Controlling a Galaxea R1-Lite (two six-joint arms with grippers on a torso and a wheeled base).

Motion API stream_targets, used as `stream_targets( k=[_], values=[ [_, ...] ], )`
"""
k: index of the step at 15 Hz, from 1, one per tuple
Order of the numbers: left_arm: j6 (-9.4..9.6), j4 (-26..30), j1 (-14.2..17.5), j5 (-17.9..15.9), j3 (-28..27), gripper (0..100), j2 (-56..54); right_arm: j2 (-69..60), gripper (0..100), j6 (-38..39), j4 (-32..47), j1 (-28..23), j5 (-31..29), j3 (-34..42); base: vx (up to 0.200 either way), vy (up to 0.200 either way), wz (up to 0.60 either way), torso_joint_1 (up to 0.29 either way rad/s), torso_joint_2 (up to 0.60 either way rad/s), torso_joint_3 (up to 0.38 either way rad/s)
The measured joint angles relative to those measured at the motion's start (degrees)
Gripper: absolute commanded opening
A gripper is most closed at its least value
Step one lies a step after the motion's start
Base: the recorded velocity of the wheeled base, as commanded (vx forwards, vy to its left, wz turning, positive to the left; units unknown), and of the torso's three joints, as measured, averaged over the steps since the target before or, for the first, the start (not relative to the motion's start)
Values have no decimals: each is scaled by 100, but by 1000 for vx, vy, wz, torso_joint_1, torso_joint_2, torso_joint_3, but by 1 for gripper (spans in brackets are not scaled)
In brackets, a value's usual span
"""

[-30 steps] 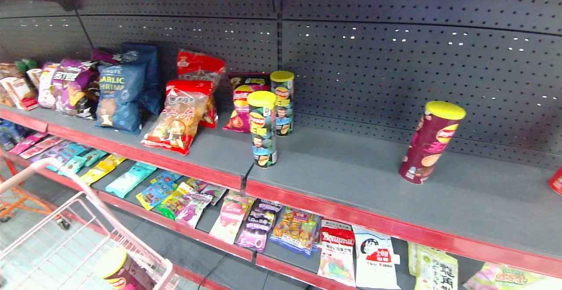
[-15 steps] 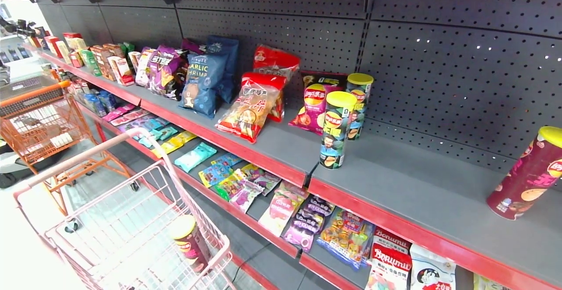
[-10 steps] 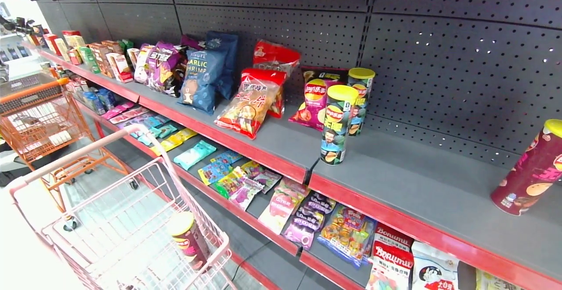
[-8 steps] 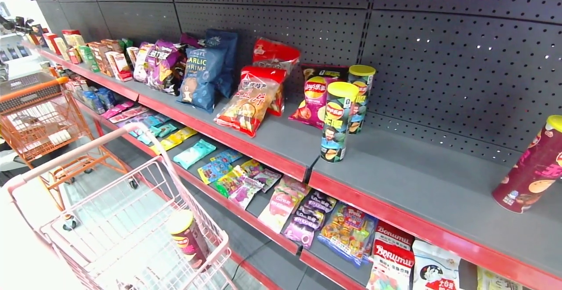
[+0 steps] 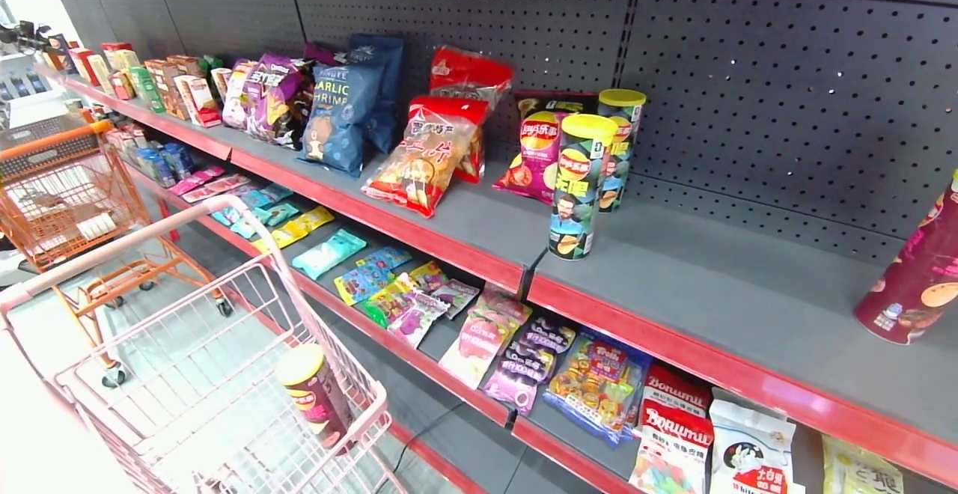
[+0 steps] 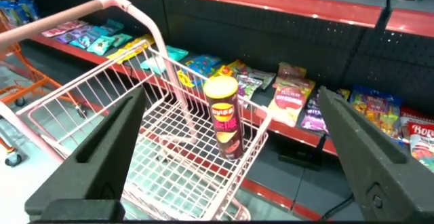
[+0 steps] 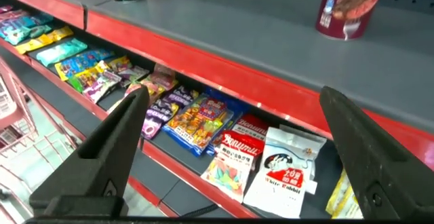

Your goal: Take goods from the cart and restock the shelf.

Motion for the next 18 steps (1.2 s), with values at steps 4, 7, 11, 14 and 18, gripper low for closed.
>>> stream_targets(
  k=[4,7,11,14,18],
  values=[
    [0,0,0,0,-2,100,0,0,100,-6,0,-2,0,0,0,0,0,-148,360,211],
    [0,-2,0,-1,-2,100,0,0,100,-9,0,-2,0,0,0,0,0,-155,382,220],
    [0,-2,0,0,-2,100,0,0,100,-11,0,-4,2,0,0,0,0,-184,464,282],
    [0,0,0,0,-2,100,0,0,100,-15,1,0,2,2,0,0,0,-154,414,256],
    [0,-2,0,-1,-2,100,0,0,100,-20,0,-2,-2,2,0,0,0,-19,59,35]
  ],
)
